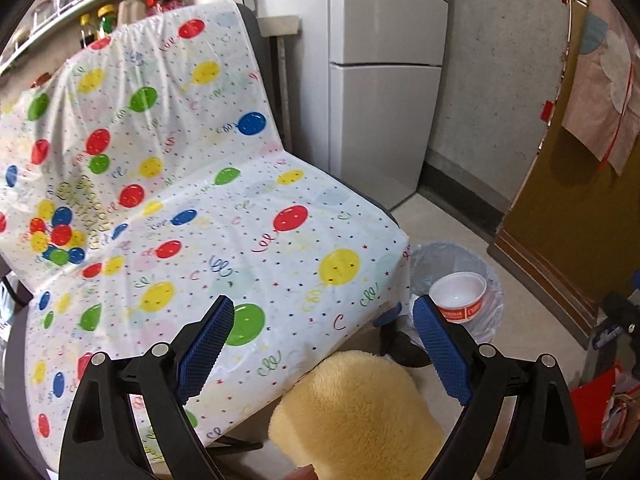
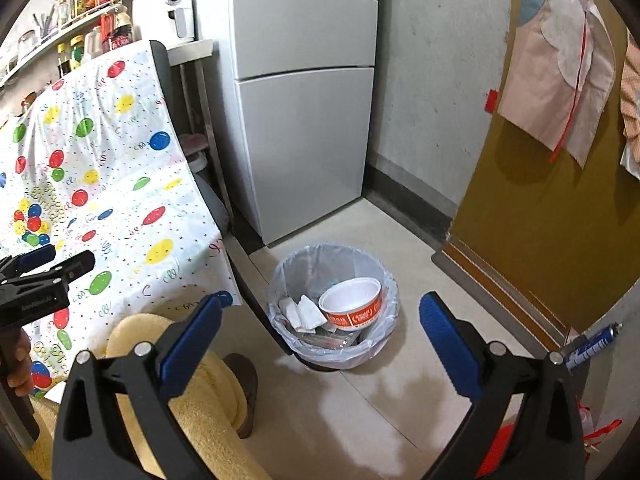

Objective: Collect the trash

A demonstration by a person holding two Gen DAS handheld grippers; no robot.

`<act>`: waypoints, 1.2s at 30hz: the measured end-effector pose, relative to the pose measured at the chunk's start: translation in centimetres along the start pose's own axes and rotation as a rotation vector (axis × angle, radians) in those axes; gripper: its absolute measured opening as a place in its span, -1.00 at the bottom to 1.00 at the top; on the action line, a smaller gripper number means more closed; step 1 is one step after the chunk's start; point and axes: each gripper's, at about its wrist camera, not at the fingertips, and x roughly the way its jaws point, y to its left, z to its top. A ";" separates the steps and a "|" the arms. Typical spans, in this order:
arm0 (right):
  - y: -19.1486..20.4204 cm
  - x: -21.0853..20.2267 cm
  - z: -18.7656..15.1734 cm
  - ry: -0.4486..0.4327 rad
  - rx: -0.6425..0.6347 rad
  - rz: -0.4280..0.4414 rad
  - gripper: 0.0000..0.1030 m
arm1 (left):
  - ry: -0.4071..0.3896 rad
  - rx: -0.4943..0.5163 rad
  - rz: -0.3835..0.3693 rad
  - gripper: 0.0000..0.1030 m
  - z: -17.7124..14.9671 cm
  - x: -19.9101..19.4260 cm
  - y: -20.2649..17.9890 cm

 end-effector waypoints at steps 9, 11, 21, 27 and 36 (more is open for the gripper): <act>0.4 0.8 -0.3 0.020 0.004 0.006 0.88 | -0.001 0.004 0.019 0.75 -0.2 -0.6 0.1; 0.3 1.0 -0.4 0.027 0.006 0.011 0.88 | -0.001 0.007 0.020 0.75 -0.2 -0.6 0.0; 0.1 1.3 -0.6 0.039 0.013 0.004 0.88 | -0.002 0.007 0.019 0.75 -0.2 -0.7 0.0; 0.1 1.4 -0.6 0.042 0.015 0.006 0.88 | -0.003 0.004 0.022 0.75 -0.1 -0.7 -0.1; 0.1 1.6 -0.4 0.041 0.016 0.007 0.88 | -0.007 -0.001 0.023 0.75 0.0 -0.9 0.0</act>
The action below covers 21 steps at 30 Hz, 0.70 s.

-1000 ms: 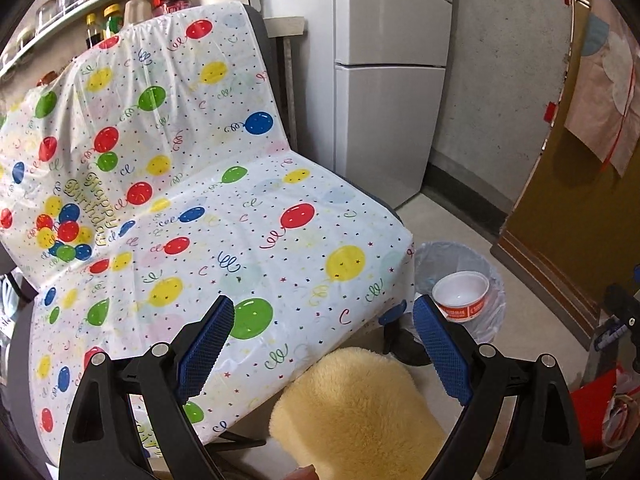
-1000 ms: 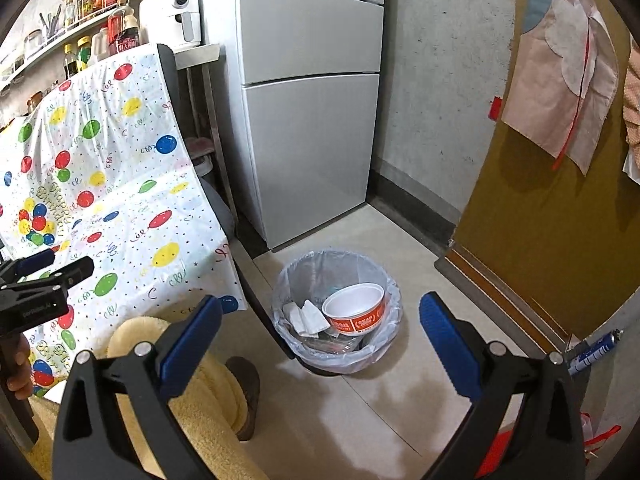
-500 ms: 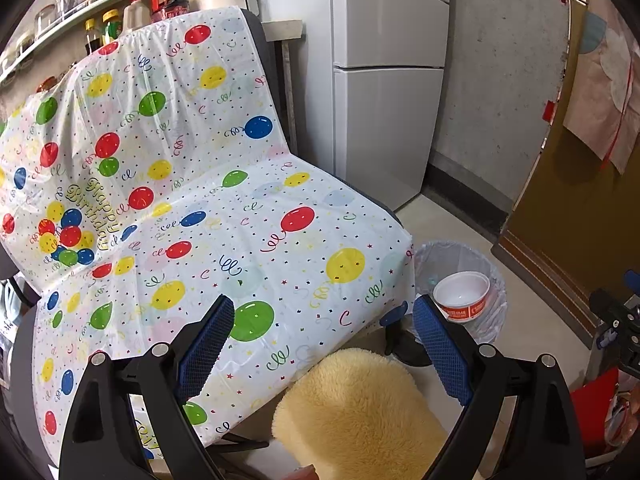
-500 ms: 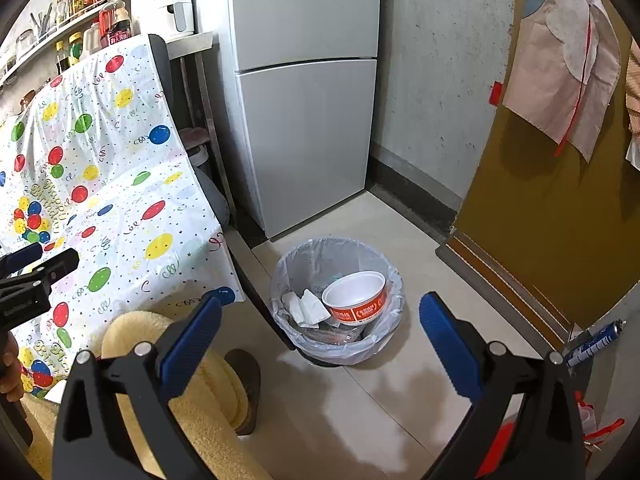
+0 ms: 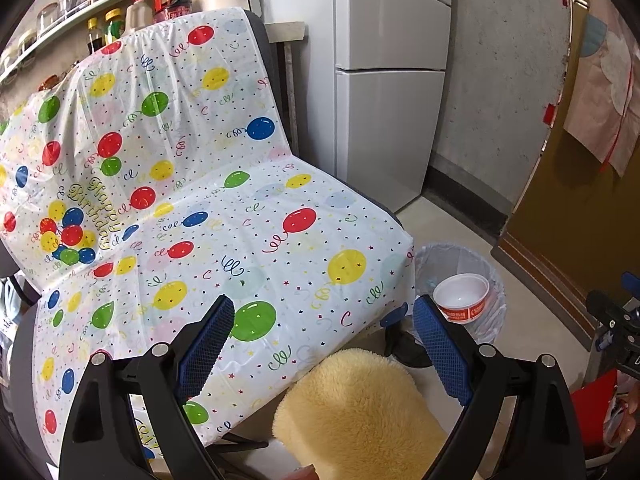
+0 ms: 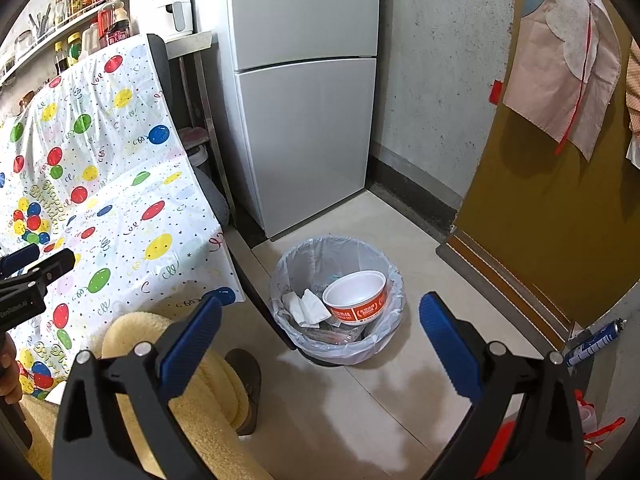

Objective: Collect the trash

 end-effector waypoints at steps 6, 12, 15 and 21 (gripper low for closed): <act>0.1 -0.2 0.0 -0.004 0.002 -0.002 0.88 | -0.002 0.000 -0.001 0.75 0.0 0.0 0.1; 0.1 -0.2 0.0 -0.003 0.003 0.000 0.88 | -0.004 -0.003 0.002 0.75 -0.1 -0.2 0.1; 0.1 -0.2 0.1 -0.003 0.002 0.002 0.88 | -0.004 -0.005 0.001 0.75 -0.1 -0.2 0.1; 0.0 -0.2 0.1 -0.004 0.004 0.001 0.88 | -0.005 -0.005 0.003 0.75 -0.1 -0.3 0.1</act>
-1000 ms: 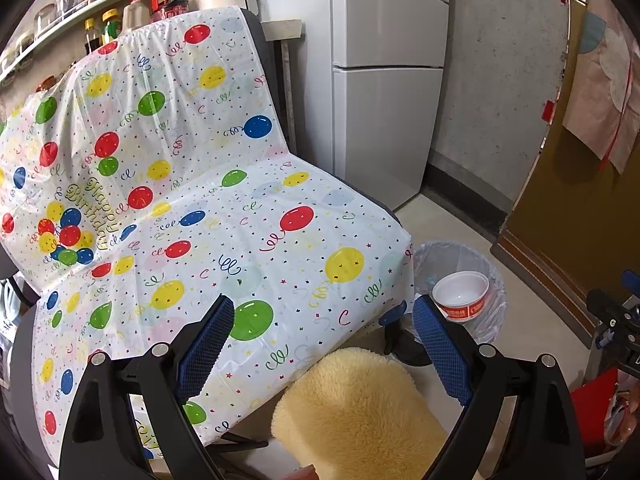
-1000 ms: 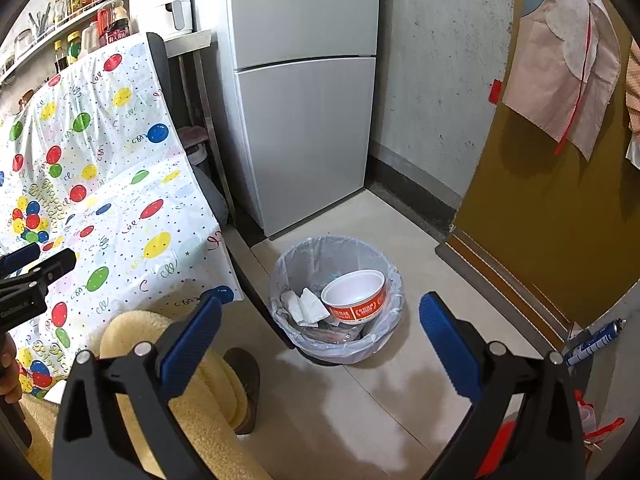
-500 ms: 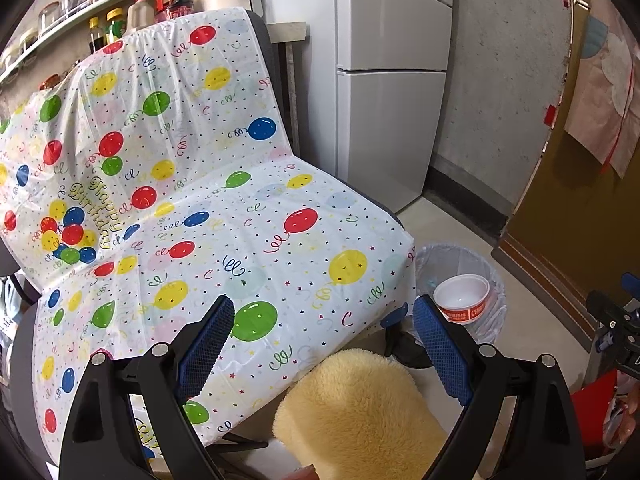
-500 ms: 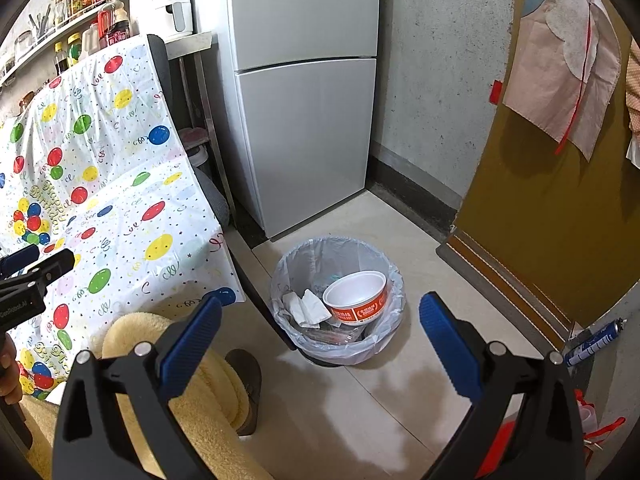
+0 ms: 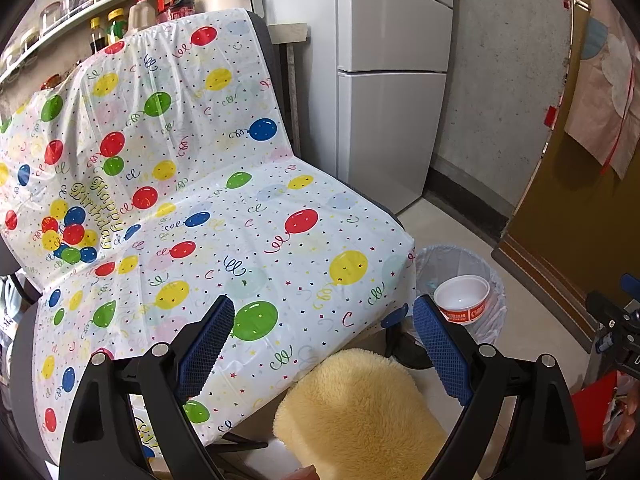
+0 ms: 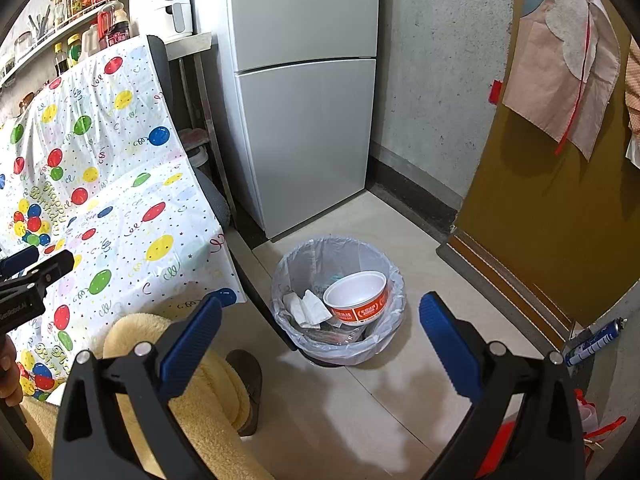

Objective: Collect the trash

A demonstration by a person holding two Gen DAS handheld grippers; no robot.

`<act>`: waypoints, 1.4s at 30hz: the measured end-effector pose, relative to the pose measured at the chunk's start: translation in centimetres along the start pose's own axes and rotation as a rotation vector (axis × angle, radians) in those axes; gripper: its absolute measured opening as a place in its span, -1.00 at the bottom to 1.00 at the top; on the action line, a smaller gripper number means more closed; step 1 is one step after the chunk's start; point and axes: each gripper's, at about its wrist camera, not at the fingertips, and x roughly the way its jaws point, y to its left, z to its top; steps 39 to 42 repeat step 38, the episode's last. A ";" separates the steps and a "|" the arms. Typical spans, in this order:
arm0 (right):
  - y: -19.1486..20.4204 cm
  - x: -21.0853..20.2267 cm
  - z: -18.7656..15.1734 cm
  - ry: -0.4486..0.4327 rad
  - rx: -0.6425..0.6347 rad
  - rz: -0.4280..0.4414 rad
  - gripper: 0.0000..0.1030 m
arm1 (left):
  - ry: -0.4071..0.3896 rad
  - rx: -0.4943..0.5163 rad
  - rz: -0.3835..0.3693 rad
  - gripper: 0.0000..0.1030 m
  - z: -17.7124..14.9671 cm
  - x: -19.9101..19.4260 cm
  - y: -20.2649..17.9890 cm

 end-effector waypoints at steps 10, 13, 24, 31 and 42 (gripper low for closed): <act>0.3 0.2 -0.2 0.006 0.002 0.004 0.88 | 0.001 -0.010 0.002 0.75 0.0 -0.1 0.0; 0.3 0.1 -0.2 0.004 0.003 0.002 0.88 | 0.001 -0.010 0.001 0.75 0.0 -0.1 -0.1; 0.3 0.1 -0.2 0.004 0.004 0.001 0.88 | -0.001 -0.009 0.002 0.75 -0.1 0.1 -0.2; 0.5 0.5 -0.3 0.009 0.003 0.001 0.88 | -0.005 -0.013 -0.002 0.75 -0.1 0.2 0.1; 3.0 2.6 0.5 0.034 -0.038 0.030 0.88 | 0.053 -0.058 0.011 0.75 -0.8 1.7 2.7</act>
